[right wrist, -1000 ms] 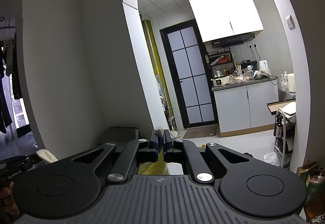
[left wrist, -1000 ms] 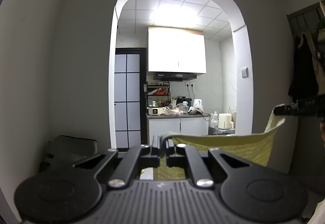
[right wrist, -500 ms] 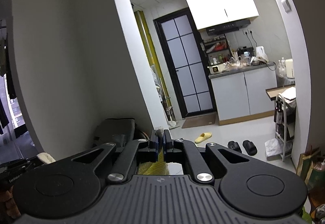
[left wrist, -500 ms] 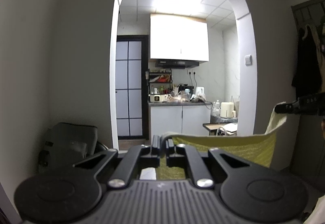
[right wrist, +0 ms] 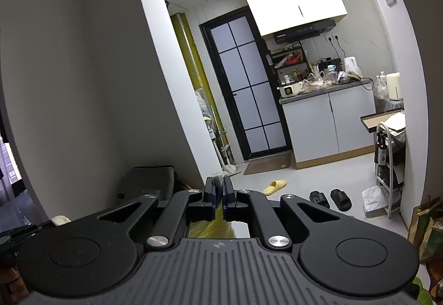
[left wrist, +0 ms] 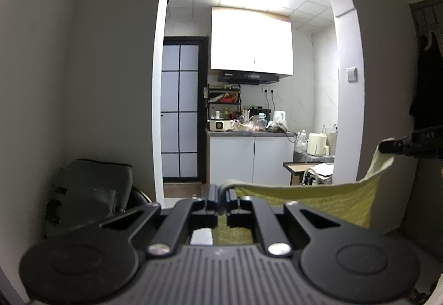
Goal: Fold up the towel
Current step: 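Lift the towel off the table with both tools and shake it out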
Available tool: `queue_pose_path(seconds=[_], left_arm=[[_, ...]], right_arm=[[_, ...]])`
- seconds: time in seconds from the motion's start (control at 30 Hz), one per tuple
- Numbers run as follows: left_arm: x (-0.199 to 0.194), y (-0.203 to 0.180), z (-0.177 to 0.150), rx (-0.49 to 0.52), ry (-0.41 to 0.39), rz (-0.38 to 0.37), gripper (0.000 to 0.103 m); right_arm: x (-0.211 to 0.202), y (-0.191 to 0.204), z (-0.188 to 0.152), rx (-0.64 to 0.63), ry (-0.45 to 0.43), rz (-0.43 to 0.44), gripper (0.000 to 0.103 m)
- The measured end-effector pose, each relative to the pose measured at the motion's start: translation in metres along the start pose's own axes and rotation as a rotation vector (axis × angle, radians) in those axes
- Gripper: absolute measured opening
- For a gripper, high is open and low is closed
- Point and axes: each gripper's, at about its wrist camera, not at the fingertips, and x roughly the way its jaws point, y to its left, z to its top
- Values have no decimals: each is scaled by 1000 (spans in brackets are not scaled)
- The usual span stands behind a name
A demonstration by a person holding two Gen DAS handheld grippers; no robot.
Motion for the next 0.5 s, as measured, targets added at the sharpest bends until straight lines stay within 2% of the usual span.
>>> queue_pose_path(seconds=[0.3,0.5], left_arm=[[44,9,-14,-20,46,13,5],[71,20,-37,-53,104,43,5]], right_arm=[[47,-14,-10,20,57,-9,5],[85,-27,-23,26,122,-14,5]])
